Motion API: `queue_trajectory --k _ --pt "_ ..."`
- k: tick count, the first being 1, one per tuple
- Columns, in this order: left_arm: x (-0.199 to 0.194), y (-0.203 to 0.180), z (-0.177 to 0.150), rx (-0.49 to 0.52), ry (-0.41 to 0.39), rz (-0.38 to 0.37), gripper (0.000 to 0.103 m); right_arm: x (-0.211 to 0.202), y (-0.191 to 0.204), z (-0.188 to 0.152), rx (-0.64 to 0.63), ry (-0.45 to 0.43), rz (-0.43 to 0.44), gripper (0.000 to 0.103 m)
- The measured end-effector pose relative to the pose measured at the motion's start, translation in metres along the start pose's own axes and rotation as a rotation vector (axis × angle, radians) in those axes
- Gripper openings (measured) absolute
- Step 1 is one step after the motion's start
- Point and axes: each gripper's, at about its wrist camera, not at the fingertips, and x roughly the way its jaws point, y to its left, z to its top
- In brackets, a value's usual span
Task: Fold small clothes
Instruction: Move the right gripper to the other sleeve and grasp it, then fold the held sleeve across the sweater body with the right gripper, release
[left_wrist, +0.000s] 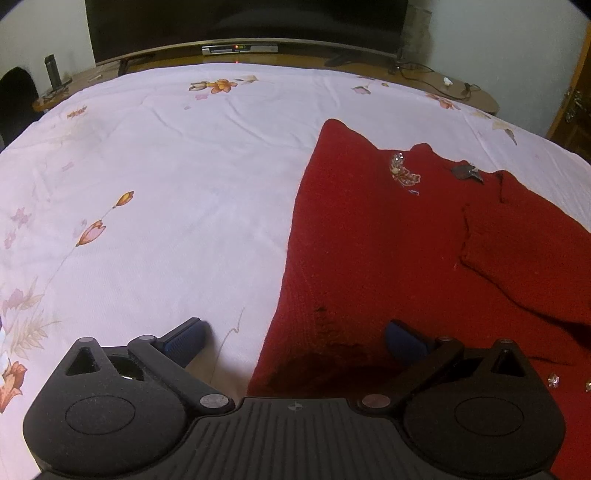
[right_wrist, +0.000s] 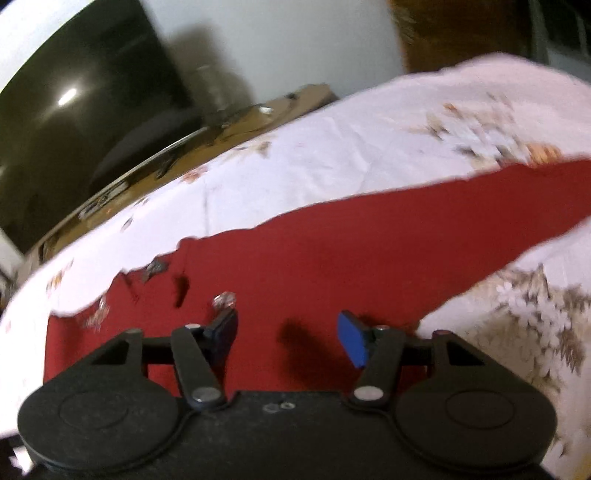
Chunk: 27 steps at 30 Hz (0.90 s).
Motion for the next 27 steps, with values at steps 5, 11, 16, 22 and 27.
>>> queue_trajectory --k 5,11,16,22,27 --pt "0.0 0.002 0.0 -0.006 0.001 -0.005 0.103 -0.002 0.053 -0.02 -0.261 0.006 0.097 0.067" --pt "-0.002 0.005 0.002 -0.027 0.003 -0.017 0.103 0.016 0.112 -0.036 -0.506 0.004 0.121 0.065" --pt "-0.003 0.009 0.004 -0.05 0.003 -0.017 0.103 0.044 0.149 -0.046 -0.603 0.039 0.151 0.055" --pt "-0.001 0.012 0.004 -0.069 -0.001 -0.006 0.103 0.065 0.17 -0.059 -0.693 0.06 0.164 0.049" --pt "-0.001 0.009 0.006 -0.071 -0.006 0.0 0.103 0.065 0.164 -0.051 -0.664 0.025 0.144 0.01"
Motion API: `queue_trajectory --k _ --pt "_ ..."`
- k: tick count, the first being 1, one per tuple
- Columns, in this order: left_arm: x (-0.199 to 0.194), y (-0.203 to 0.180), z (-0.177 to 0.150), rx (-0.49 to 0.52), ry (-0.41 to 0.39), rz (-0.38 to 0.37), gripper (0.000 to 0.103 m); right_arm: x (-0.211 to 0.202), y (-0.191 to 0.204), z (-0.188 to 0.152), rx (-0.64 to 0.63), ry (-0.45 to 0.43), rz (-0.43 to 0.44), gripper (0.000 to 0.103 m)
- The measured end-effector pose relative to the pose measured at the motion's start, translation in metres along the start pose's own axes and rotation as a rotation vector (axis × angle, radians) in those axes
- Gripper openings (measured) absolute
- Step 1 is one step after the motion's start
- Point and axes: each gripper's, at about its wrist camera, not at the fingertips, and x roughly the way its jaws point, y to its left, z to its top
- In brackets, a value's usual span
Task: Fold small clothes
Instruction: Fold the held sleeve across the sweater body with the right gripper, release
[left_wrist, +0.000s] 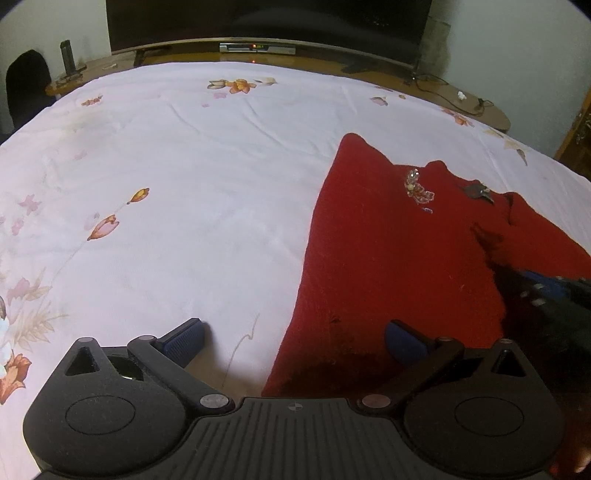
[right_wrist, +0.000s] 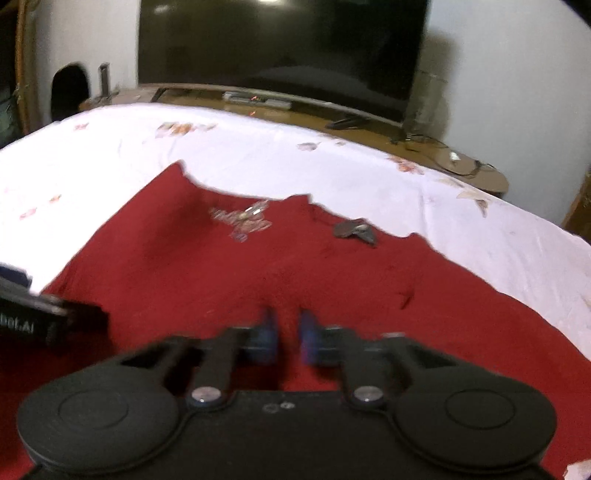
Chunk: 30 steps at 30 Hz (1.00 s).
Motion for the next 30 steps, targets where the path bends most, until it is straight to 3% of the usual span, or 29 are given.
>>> queue_trajectory --k 6,11,15,20,23,25,28,30 --pt "-0.016 -0.013 0.009 0.016 -0.055 -0.064 0.103 -0.046 -0.07 -0.006 0.324 -0.107 0.051 0.01" --pt "-0.017 -0.05 0.021 0.081 -0.075 -0.159 0.103 -0.079 -0.145 -0.021 0.556 -0.16 -0.004 0.01" --pt "-0.001 -0.082 0.028 0.147 -0.085 -0.178 0.103 -0.083 -0.191 -0.046 0.687 -0.121 -0.086 0.01" --pt "0.031 -0.081 0.041 0.15 -0.074 -0.047 0.103 -0.082 -0.204 -0.063 0.719 -0.089 -0.088 0.011" --pt "0.04 -0.057 0.039 0.123 -0.093 0.072 0.103 -0.079 -0.209 -0.064 0.726 -0.077 -0.077 0.012" --pt "0.043 -0.031 0.041 0.032 -0.074 0.038 0.103 -0.076 -0.211 -0.065 0.726 -0.072 -0.084 0.012" --pt "0.036 -0.022 0.043 0.022 -0.077 0.052 0.103 -0.072 -0.209 -0.066 0.729 -0.056 -0.074 0.018" --pt "0.021 -0.017 0.04 -0.007 -0.078 -0.006 0.103 -0.069 -0.207 -0.067 0.733 -0.041 -0.052 0.022"
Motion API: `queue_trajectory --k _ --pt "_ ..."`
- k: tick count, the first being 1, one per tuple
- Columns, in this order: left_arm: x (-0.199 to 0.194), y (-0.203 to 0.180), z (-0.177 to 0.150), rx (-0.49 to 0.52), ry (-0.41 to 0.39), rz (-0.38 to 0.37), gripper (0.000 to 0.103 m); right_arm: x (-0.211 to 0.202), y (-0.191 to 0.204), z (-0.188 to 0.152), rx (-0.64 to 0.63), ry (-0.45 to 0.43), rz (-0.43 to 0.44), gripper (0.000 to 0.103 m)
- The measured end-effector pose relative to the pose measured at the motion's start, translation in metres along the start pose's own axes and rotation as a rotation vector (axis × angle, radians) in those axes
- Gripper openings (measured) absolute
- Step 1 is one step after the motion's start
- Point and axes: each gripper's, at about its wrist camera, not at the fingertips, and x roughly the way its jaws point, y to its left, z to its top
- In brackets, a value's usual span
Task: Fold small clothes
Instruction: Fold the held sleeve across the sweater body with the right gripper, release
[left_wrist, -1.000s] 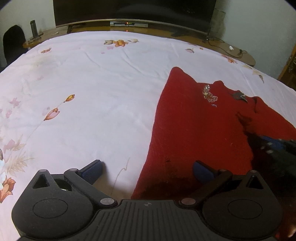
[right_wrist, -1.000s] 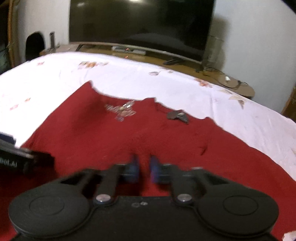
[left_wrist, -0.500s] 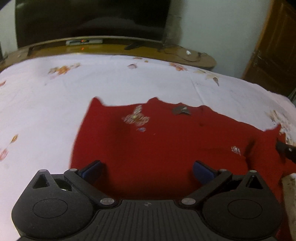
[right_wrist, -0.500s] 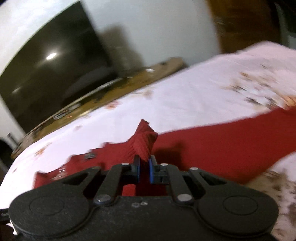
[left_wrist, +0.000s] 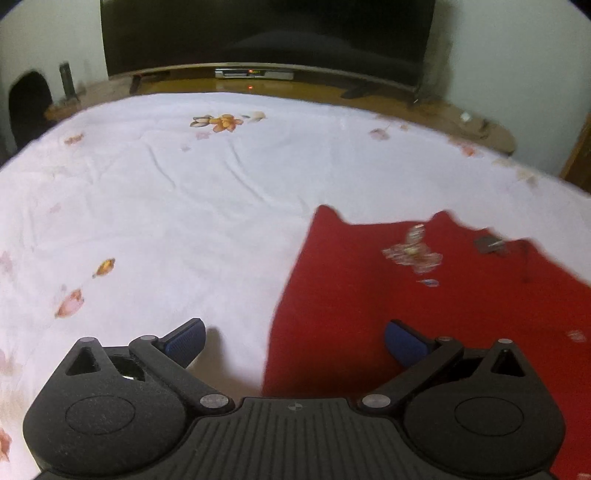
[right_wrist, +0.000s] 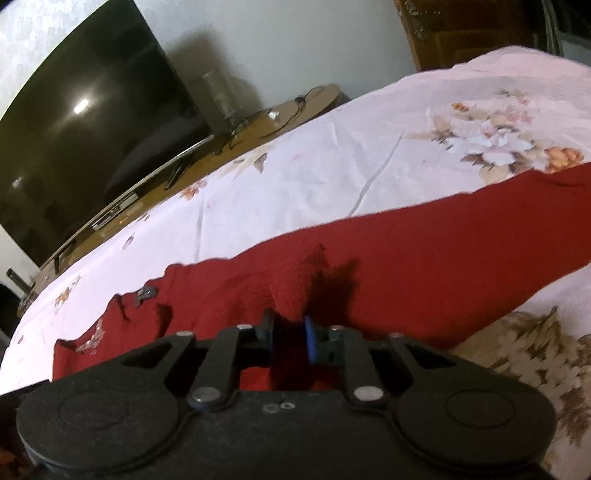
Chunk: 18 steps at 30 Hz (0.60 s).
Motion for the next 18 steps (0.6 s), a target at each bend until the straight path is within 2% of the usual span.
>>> queue_trajectory --k 2,5,10,13,16,17,18 --pt "-0.016 0.001 -0.005 -0.007 0.0 -0.043 0.103 0.001 0.001 -0.001 0.007 0.011 0.008 0.024" --pt "-0.037 0.0 -0.015 0.028 -0.001 -0.078 0.103 0.002 0.002 -0.003 0.011 0.025 0.01 0.038" --pt "-0.054 -0.001 -0.034 0.05 0.032 -0.111 0.103 0.002 0.0 -0.008 0.018 0.04 0.001 0.042" --pt "-0.052 -0.005 -0.032 0.065 0.003 -0.1 0.103 0.003 -0.002 -0.011 0.025 0.045 -0.014 0.045" --pt "-0.042 -0.013 -0.022 0.042 0.0 -0.131 0.103 0.005 0.0 -0.013 0.017 0.042 -0.023 0.042" --pt "-0.037 -0.02 -0.02 0.05 -0.004 -0.148 0.103 0.006 0.001 -0.013 0.015 0.042 -0.032 0.037" --pt "-0.029 -0.027 -0.019 0.069 0.001 -0.137 0.103 0.008 0.003 -0.014 0.007 0.044 -0.038 0.022"
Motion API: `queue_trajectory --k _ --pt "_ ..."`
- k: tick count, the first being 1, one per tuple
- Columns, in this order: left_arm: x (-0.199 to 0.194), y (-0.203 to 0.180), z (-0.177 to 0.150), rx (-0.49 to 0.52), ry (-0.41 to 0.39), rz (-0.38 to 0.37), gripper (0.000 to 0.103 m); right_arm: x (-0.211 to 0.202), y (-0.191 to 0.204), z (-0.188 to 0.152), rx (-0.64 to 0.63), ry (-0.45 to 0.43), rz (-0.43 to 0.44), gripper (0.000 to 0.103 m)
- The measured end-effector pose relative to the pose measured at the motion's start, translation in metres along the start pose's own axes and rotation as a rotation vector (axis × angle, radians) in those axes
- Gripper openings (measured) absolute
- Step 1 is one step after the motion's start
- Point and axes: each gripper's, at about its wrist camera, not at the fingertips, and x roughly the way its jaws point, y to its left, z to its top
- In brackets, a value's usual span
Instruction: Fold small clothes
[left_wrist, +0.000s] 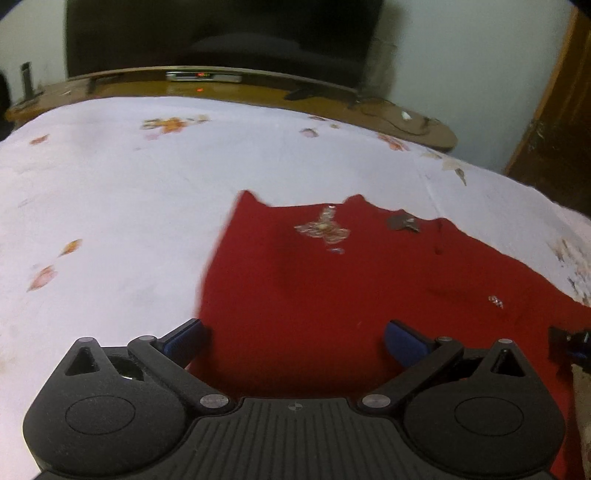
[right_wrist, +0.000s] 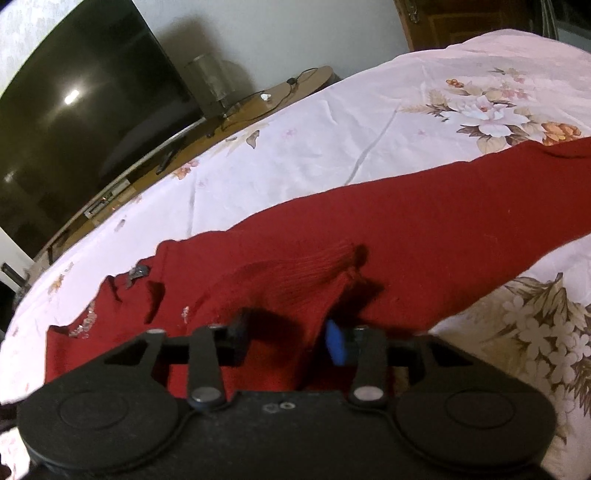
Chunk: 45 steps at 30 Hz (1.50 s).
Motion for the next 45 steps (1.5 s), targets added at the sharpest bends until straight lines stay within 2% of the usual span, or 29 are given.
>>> queue_trajectory --k 1,2,5,7,10,12,14,17,18,21,23,25,28,31,34,35,37,41,42,45 --pt "0.009 -0.006 0.001 0.028 0.007 0.019 0.103 0.002 0.002 0.0 -0.006 0.003 -0.001 0.012" --pt "0.018 -0.008 0.0 0.05 0.016 0.039 0.103 0.003 0.004 0.0 -0.008 0.009 0.004 0.011" --pt "0.033 -0.003 -0.005 0.106 -0.011 0.209 0.103 0.001 0.014 0.002 -0.031 -0.003 0.032 0.011" --pt "0.033 0.017 -0.004 0.04 -0.01 0.186 0.103 -0.004 0.021 0.005 -0.063 -0.038 0.039 0.01" --pt "0.029 0.029 -0.004 0.02 -0.033 0.244 0.103 -0.006 0.017 0.011 -0.083 -0.081 0.0 0.01" --pt "0.029 0.036 -0.006 -0.012 -0.035 0.24 0.103 -0.003 0.004 0.014 -0.054 -0.081 -0.037 0.01" --pt "0.026 0.036 -0.01 -0.016 -0.047 0.258 0.103 0.004 -0.008 0.014 -0.041 -0.04 -0.09 0.007" --pt "0.024 0.041 -0.016 -0.05 -0.063 0.271 0.103 0.003 -0.017 0.009 -0.026 -0.024 -0.113 0.007" --pt "0.024 0.041 -0.018 -0.052 -0.066 0.274 0.103 0.001 -0.017 0.008 -0.035 -0.033 -0.127 0.008" --pt "0.02 0.042 -0.013 -0.081 -0.055 0.276 0.103 -0.011 -0.017 0.009 -0.053 -0.075 -0.167 0.022" --pt "0.007 0.041 -0.008 -0.109 -0.093 0.26 0.103 -0.025 -0.015 0.012 -0.075 -0.148 -0.19 0.022" --pt "-0.001 0.029 -0.002 -0.067 -0.127 0.229 0.103 -0.033 -0.008 0.015 -0.074 -0.173 -0.142 0.022" --pt "0.008 0.011 0.012 -0.025 -0.122 0.168 0.103 -0.021 0.013 0.017 -0.104 -0.107 -0.033 0.022" --pt "0.032 0.004 0.021 0.011 -0.102 0.195 0.103 0.001 0.036 0.01 -0.151 -0.04 0.02 0.022" --pt "0.054 0.018 0.021 -0.026 -0.06 0.269 0.103 0.023 0.044 0.007 -0.191 0.004 0.02 0.021" --pt "0.059 0.028 0.02 -0.06 -0.055 0.277 0.103 0.029 0.043 0.007 -0.206 0.006 -0.004 0.02" --pt "0.058 0.041 0.019 -0.108 -0.063 0.276 0.103 0.041 0.035 0.011 -0.234 -0.007 -0.053 0.01" --pt "0.052 0.038 0.019 -0.125 -0.058 0.309 0.103 0.043 0.019 0.025 -0.158 -0.021 -0.067 0.009" --pt "0.046 0.032 0.017 -0.116 -0.068 0.307 0.103 0.041 0.017 0.025 -0.147 -0.011 -0.066 0.012" --pt "0.03 0.009 0.012 -0.031 -0.091 0.255 0.103 0.016 0.021 0.017 -0.138 -0.03 -0.021 0.029"
